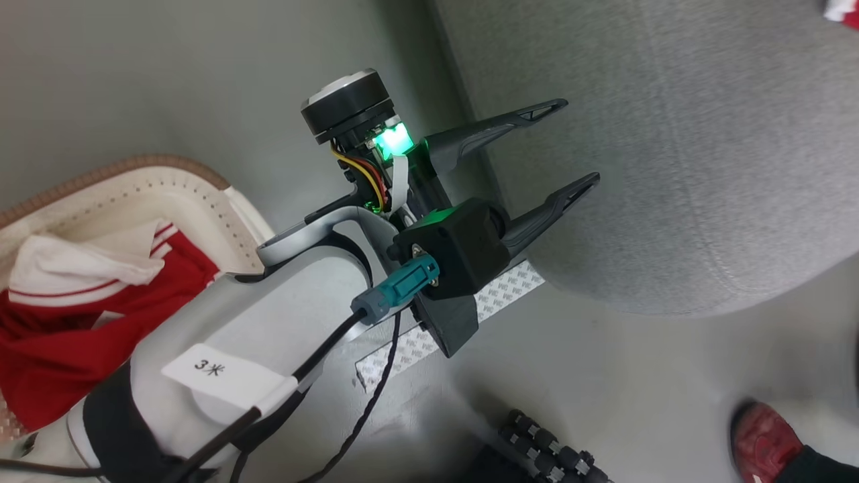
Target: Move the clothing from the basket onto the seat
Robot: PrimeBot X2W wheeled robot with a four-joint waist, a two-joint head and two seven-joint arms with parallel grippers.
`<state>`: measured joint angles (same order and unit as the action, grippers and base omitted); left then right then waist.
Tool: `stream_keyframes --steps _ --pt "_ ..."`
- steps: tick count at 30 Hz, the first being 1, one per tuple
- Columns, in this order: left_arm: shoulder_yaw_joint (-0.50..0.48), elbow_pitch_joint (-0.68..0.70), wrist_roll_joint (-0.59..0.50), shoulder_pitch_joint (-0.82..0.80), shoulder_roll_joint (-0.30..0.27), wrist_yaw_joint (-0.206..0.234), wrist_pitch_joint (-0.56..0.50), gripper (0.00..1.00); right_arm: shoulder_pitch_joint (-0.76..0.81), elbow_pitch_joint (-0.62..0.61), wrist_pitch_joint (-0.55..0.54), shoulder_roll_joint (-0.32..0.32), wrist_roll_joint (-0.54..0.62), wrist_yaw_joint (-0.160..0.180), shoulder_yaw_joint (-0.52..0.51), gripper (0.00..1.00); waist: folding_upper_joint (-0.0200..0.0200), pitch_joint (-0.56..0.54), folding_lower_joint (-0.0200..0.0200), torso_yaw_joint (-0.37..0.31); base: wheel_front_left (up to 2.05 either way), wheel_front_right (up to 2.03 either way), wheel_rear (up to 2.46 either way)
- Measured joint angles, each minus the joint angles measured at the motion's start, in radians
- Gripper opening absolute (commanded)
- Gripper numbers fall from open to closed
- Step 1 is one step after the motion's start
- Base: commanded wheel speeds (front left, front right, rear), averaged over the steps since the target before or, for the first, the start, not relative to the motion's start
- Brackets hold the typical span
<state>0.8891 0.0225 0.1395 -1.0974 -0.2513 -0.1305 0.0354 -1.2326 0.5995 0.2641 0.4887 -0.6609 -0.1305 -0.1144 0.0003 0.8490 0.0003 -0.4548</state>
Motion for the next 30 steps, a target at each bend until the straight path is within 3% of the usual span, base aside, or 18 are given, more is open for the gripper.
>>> stream_keyframes --steps 7,13,16,17,18,24,30 --pt "0.011 -0.002 0.005 -0.011 -0.007 0.0 -0.001 1.0 -0.014 0.215 0.0 -0.079 0.002 0.0 0.101 0.0 0.0 0.033 -0.0001 0.027 0.0 0.0 0.0" --pt "0.013 -0.002 0.009 -0.01 -0.01 0.009 -0.001 1.0 -0.029 0.308 0.0 -0.123 -0.025 0.0 0.166 0.01 -0.0001 0.017 -0.0002 0.036 0.0 0.0 0.0" --pt "0.012 -0.004 0.013 -0.008 -0.014 0.015 0.002 1.0 -0.029 0.328 0.0 -0.134 -0.043 0.0 0.177 0.47 -0.0002 0.003 -0.0003 0.038 0.0 0.0 0.0" --pt "0.011 -0.005 0.016 -0.008 -0.015 0.018 0.005 1.0 -0.028 0.329 0.0 -0.135 -0.043 0.0 0.18 0.92 -0.0003 -0.002 -0.0004 0.038 0.0 0.0 0.0" --pt "0.011 -0.007 0.018 -0.007 -0.016 0.018 0.008 1.0 -0.028 0.329 0.0 -0.134 -0.042 0.0 0.181 1.0 -0.0002 -0.007 -0.0004 0.039 0.0 0.0 0.0" --pt "0.008 -0.023 0.036 0.015 -0.012 0.037 0.041 1.0 0.028 0.277 0.0 -0.116 0.055 0.0 0.176 1.0 -0.0003 -0.049 -0.0004 0.043 0.0 0.0 0.0" --pt "-0.015 -0.063 0.074 0.075 -0.012 0.072 0.097 1.0 0.179 0.132 0.0 -0.125 0.158 0.0 0.156 1.0 -0.0003 -0.114 -0.0004 0.059 0.0 0.0 0.0"
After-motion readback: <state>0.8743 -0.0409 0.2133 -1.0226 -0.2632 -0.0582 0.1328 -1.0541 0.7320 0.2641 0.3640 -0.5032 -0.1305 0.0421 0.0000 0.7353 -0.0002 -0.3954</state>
